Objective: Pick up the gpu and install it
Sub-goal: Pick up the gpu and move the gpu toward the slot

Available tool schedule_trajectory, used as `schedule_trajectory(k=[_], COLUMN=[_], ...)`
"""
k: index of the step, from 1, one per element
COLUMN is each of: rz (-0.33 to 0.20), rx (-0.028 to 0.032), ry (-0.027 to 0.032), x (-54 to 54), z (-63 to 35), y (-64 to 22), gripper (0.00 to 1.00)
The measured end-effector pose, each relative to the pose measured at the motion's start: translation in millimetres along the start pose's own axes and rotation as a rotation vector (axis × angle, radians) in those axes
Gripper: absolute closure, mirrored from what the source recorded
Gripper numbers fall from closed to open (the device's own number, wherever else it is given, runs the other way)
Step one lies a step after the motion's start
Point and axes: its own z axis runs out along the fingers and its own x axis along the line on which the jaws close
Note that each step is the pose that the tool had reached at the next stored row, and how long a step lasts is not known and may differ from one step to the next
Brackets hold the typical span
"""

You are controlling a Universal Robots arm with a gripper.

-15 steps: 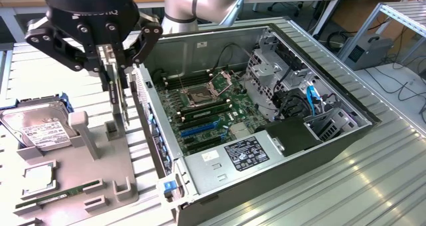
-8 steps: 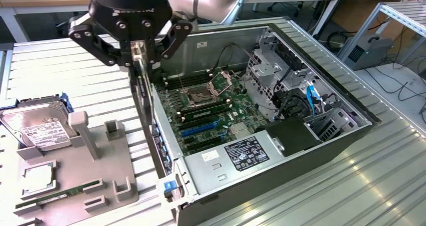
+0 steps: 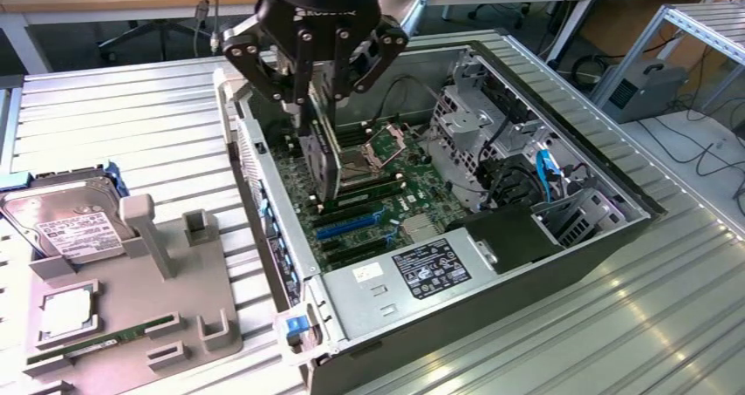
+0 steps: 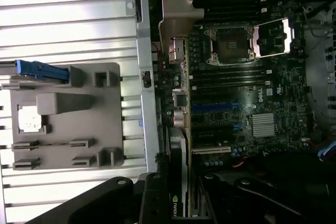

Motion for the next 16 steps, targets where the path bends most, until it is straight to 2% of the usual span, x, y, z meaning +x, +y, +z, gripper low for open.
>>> schedule_trajectory(k=[4,6,9,11,16], rz=[0.0,0.0,0.0,0.0,0.0], rx=[-0.0002,-0.0003,-0.0004,-0.0003,-0.0003], ry=[0.0,-0.0001,-0.0001,0.0,0.0], x=[-36.4,-45.6,-67.1,-76.2,-110.9], z=[0.8,1.0,1.5,1.6,2.4], y=[2.8,3.5,5.1,5.8,8.4], gripper=[0.73,0.73,0.73,0.73,0.73])
